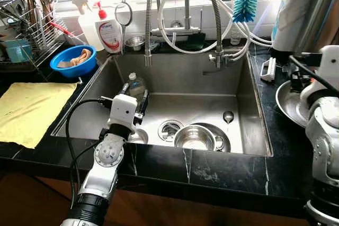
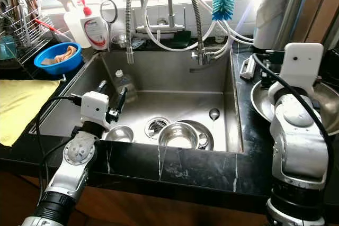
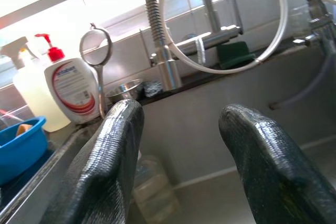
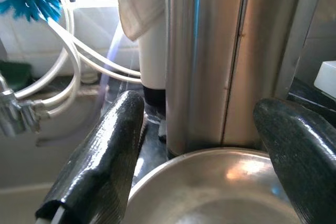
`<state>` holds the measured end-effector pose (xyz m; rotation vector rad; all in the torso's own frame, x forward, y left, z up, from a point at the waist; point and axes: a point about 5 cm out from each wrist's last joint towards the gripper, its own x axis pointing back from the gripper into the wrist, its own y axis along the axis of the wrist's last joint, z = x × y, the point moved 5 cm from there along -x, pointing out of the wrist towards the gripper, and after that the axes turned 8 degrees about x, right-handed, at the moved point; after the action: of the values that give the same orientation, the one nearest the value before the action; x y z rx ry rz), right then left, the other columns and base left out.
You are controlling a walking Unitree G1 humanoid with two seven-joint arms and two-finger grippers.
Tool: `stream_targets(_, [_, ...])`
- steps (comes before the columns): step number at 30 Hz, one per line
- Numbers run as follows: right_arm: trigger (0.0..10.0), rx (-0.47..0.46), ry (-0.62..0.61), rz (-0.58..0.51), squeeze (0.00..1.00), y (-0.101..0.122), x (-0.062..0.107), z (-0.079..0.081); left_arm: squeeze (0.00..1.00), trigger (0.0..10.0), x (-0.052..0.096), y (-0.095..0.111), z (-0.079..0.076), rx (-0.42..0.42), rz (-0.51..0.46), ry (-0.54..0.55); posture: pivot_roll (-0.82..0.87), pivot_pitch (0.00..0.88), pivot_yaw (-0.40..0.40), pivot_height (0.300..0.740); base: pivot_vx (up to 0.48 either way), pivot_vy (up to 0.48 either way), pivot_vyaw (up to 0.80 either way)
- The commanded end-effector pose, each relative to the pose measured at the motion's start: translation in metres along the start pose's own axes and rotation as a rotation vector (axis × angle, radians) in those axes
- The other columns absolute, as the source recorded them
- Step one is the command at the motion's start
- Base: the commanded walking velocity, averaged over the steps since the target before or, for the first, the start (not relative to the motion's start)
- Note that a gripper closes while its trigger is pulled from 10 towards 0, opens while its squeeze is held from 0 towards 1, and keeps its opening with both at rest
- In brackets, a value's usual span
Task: Kitchen organization
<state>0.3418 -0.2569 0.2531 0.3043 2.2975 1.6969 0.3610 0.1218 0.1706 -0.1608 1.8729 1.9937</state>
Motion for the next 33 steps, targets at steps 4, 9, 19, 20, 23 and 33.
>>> stream_targets(4, [10.0, -0.053, 0.126, -0.103, 0.00, 0.006, 0.007, 0.037, 0.00, 10.0, -0.002, 0.001, 0.014, 0.003, -0.004, 0.052, -0.31, 0.000, 0.130, 0.740, 0.000, 0.315, 0.00])
stream_targets(9, [10.0, -0.096, 0.113, -0.139, 0.00, 0.011, 0.006, 0.039, 0.00, 10.0, 0.000, 0.002, 0.014, 0.007, -0.009, 0.062, -0.30, 0.000, 0.128, 0.740, 0.000, 0.480, 0.00])
stream_targets(19, [10.0, -0.095, 0.107, -0.161, 0.00, 0.010, 0.005, 0.038, 0.00, 10.0, -0.001, 0.004, 0.017, -0.008, -0.022, 0.077, -0.30, 0.000, 0.126, 0.740, 0.000, 0.184, -0.42])
stream_targets(20, [10.0, -0.097, 0.110, -0.164, 0.00, 0.011, 0.005, 0.038, 0.00, 10.0, 0.000, 0.004, 0.017, -0.006, -0.022, 0.080, -0.30, 0.000, 0.128, 0.740, 0.000, 0.000, -0.61])
stream_targets(23, [10.0, -0.099, 0.114, -0.170, 0.00, 0.011, 0.005, 0.039, 0.00, 10.0, 0.000, 0.004, 0.017, -0.005, -0.022, 0.082, -0.30, 0.000, 0.128, 0.740, 0.000, 0.000, -0.61])
stream_targets(33, [10.0, -0.102, 0.144, -0.176, 0.00, 0.011, 0.005, 0.049, 0.00, 10.0, 0.002, 0.008, 0.020, -0.002, -0.040, 0.095, -0.28, 0.000, 0.122, 0.740, 0.000, 0.139, -0.61])
